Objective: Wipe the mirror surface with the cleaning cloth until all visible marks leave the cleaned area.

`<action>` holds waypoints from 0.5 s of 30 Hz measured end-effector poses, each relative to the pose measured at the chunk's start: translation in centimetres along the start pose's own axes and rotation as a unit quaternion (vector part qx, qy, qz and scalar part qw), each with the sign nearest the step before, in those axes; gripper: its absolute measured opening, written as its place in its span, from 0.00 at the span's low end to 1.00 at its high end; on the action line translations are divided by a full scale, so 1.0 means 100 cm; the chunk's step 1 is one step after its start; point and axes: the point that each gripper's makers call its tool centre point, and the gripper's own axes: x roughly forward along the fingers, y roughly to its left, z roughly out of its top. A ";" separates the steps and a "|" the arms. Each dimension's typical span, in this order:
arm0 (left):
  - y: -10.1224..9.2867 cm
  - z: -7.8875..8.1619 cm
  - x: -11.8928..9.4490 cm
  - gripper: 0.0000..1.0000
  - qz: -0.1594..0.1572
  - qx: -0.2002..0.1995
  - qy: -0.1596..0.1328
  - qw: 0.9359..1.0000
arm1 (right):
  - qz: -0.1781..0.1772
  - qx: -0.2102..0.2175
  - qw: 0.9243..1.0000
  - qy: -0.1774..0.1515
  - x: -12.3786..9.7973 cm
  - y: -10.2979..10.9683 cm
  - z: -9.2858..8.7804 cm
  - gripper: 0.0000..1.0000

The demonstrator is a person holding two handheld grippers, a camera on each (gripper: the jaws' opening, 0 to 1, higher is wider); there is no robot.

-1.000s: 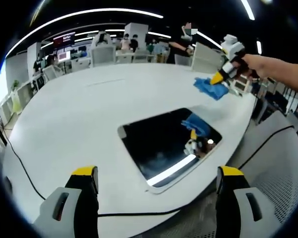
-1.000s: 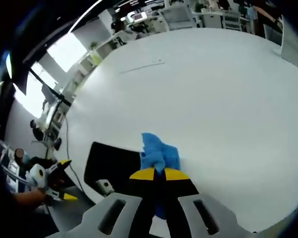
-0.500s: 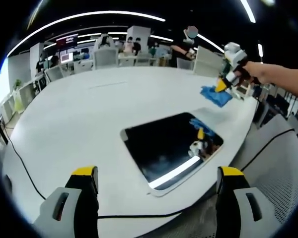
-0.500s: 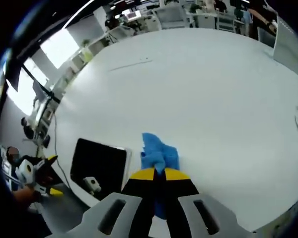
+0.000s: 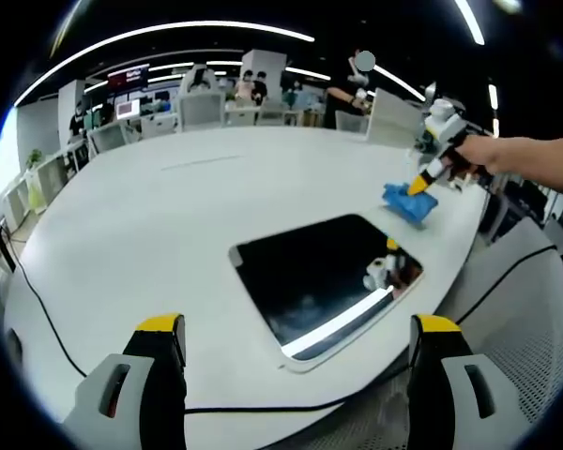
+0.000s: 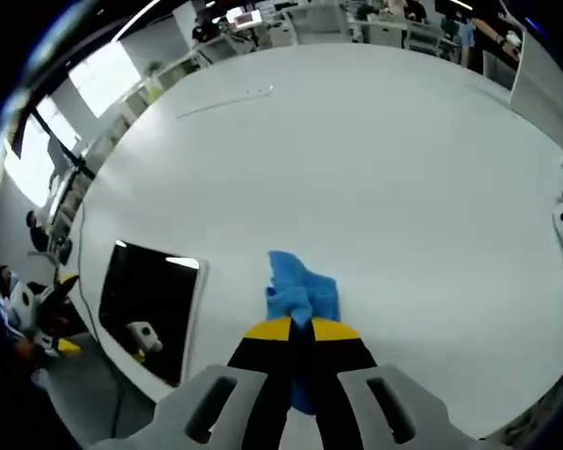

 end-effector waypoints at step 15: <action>0.001 -0.001 0.002 1.00 0.001 -0.001 0.003 1.000 | -0.008 -0.101 0.992 -0.071 0.011 -0.001 -0.007 0.38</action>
